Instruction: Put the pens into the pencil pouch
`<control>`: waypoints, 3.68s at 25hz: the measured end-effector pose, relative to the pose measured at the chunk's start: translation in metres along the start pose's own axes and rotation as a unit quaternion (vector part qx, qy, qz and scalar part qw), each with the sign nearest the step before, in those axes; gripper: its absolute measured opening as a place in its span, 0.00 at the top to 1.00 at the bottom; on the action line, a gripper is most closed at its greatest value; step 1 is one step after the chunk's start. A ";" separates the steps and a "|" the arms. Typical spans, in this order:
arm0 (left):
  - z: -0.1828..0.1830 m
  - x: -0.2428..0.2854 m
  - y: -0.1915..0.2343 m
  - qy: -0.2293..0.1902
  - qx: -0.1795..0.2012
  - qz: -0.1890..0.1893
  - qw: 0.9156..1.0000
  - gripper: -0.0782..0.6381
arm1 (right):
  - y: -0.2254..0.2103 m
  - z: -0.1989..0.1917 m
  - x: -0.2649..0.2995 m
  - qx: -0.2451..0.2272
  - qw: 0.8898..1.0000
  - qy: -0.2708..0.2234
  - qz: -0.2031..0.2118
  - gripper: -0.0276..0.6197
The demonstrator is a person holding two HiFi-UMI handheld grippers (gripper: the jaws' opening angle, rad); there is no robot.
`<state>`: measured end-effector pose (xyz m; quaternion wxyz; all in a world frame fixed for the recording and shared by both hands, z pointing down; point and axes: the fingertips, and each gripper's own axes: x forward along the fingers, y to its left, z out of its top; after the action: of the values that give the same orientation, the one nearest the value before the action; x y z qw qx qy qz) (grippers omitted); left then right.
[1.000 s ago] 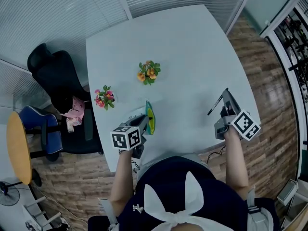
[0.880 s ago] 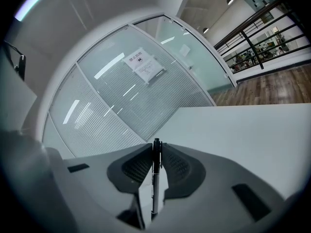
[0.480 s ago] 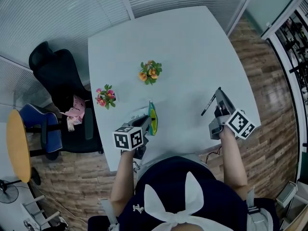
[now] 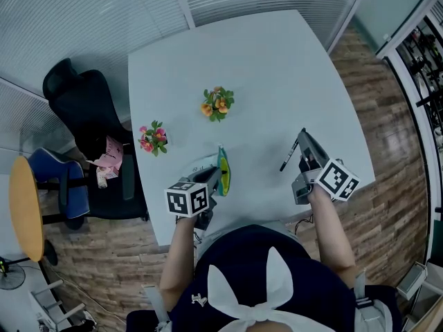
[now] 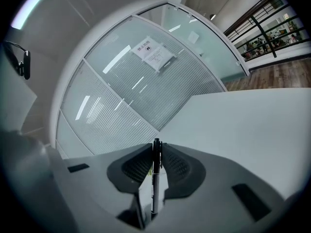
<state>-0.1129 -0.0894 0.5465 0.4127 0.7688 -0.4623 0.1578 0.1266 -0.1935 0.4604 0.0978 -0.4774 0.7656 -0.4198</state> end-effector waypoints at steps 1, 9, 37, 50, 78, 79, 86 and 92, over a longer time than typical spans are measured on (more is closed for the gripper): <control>0.000 0.000 0.000 0.000 0.000 -0.001 1.000 0.83 | 0.003 -0.002 0.002 -0.001 1.000 0.003 0.003 0.85; 0.002 -0.003 -0.003 -0.007 -0.007 -0.003 1.000 0.83 | 0.035 -0.021 0.021 -0.012 0.999 0.032 0.041 0.85; 0.019 -0.020 -0.013 -0.051 -0.081 -0.054 0.994 0.83 | 0.150 -0.093 0.067 -0.077 0.980 0.095 0.154 0.85; 0.015 -0.029 -0.003 -0.054 -0.109 -0.068 0.990 0.83 | 0.171 -0.129 0.080 -0.164 0.969 0.085 0.166 0.85; 0.014 -0.027 -0.001 -0.039 -0.105 -0.093 0.989 0.83 | 0.144 -0.166 0.059 -0.286 0.943 0.120 0.123 0.85; 0.014 -0.027 -0.001 -0.038 -0.104 -0.094 0.989 0.83 | 0.143 -0.168 0.058 -0.287 0.942 0.122 0.122 0.85; 0.011 -0.028 -0.002 -0.036 -0.103 -0.098 0.989 0.83 | 0.138 -0.184 0.054 -0.303 0.934 0.150 0.117 0.85; 0.008 -0.030 -0.004 -0.035 -0.101 -0.100 0.989 0.83 | 0.133 -0.196 0.049 -0.310 0.928 0.172 0.111 0.85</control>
<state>-0.1259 -0.0773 0.5208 0.4854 0.7706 -0.4108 0.0414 -0.0935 -0.1007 0.4975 -0.1421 -0.3163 0.9109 -0.2235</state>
